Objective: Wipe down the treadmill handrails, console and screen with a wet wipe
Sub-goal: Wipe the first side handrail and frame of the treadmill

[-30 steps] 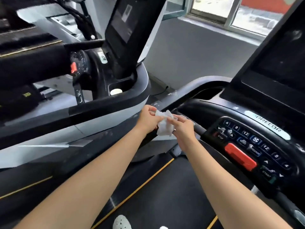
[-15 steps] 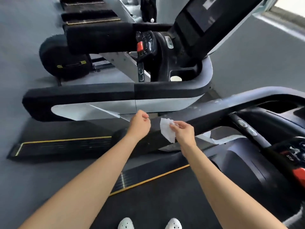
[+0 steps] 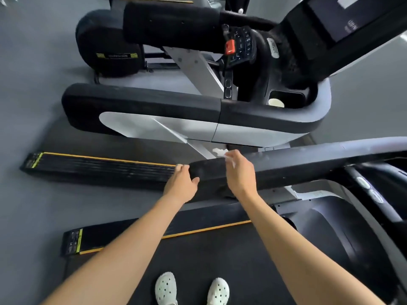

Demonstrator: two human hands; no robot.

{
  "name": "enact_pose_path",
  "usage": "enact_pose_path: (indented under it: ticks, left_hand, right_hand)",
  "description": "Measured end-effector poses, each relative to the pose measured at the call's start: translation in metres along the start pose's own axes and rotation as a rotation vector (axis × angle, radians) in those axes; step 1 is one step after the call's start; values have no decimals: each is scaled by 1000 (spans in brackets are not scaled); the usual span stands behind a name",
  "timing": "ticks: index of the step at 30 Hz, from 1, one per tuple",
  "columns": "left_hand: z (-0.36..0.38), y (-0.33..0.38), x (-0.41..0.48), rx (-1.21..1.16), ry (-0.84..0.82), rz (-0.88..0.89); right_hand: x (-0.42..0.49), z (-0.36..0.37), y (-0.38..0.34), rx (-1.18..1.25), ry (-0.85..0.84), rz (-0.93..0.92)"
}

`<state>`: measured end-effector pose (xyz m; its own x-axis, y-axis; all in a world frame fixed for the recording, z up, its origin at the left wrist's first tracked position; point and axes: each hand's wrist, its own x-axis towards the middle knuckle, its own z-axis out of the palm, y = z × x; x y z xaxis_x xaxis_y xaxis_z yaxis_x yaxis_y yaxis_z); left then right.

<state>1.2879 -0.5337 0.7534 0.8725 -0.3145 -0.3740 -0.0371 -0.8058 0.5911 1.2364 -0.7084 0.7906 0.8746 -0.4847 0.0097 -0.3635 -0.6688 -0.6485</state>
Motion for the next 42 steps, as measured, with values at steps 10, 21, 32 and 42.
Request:
enact_pose_path:
  ticks: [10,21,32,42]
  left_hand:
    - [4,-15,1,-139,105,46]
    - [8,-22,6,-188,139,39]
    - [9,-25,5,-220,136,23]
    - [7,-23,5,-196,131,30]
  right_hand:
    - [-12,17,25,-410,-259,-652]
    - [-12,59,9,-370,-270,-610]
    - [14,41,20,-363,-109,-366]
    - [3,28,16,-454,-224,-571]
